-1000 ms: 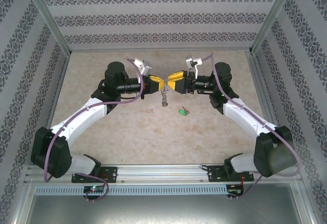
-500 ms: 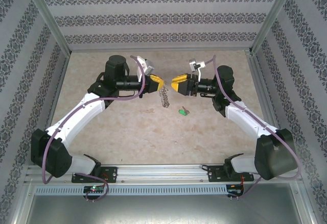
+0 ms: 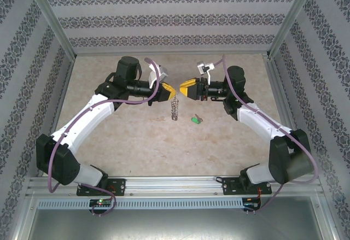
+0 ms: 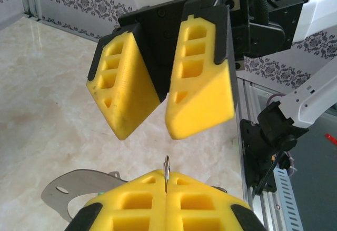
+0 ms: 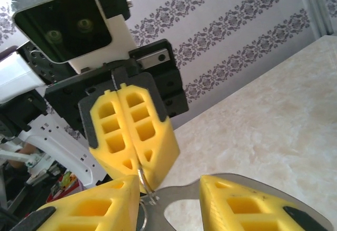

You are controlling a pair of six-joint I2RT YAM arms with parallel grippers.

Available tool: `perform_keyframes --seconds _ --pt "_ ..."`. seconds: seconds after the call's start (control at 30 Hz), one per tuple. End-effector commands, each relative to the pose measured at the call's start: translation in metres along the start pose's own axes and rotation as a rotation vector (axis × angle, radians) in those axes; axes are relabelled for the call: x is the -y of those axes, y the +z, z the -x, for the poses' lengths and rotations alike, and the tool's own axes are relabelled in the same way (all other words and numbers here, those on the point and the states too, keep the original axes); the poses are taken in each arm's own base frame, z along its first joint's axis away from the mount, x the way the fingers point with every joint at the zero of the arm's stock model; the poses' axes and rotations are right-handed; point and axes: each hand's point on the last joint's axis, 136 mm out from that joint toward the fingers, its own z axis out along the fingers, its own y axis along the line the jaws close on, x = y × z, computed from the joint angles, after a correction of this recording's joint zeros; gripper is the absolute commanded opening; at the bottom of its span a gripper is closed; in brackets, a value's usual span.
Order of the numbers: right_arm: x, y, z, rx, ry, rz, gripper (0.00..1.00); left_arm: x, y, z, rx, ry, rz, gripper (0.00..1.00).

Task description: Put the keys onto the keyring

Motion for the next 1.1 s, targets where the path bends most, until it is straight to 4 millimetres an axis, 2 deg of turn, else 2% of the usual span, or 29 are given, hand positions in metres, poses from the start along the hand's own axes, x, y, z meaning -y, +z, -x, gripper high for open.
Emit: perform_keyframes --seconds 0.0,0.27,0.5,0.67,0.73,0.8,0.97,1.07 --pt "-0.013 0.006 0.005 -0.017 -0.071 0.058 0.36 0.011 0.000 0.012 0.012 0.050 -0.044 0.00" --pt "-0.009 0.013 -0.003 -0.039 -0.053 0.075 0.25 0.011 0.000 0.015 0.012 0.055 -0.050 0.00" --pt "-0.011 0.017 -0.005 -0.051 -0.053 0.092 0.00 0.010 0.001 0.015 0.006 0.048 -0.052 0.00" --pt "-0.007 0.017 -0.001 -0.037 -0.052 0.073 0.00 0.004 0.000 0.022 0.018 0.046 -0.015 0.00" --pt "-0.006 0.016 0.005 -0.012 -0.061 0.047 0.00 0.003 -0.002 0.027 0.030 0.052 0.005 0.16" --pt "-0.003 0.013 0.011 0.017 -0.068 0.015 0.00 0.003 -0.004 0.032 0.040 0.061 0.022 0.25" --pt "-0.003 0.006 0.026 0.075 -0.091 -0.024 0.00 0.000 -0.015 0.047 0.088 0.085 0.095 0.41" --pt "-0.004 0.003 0.034 0.100 -0.102 -0.035 0.00 -0.010 -0.028 0.056 0.132 0.086 0.161 0.44"
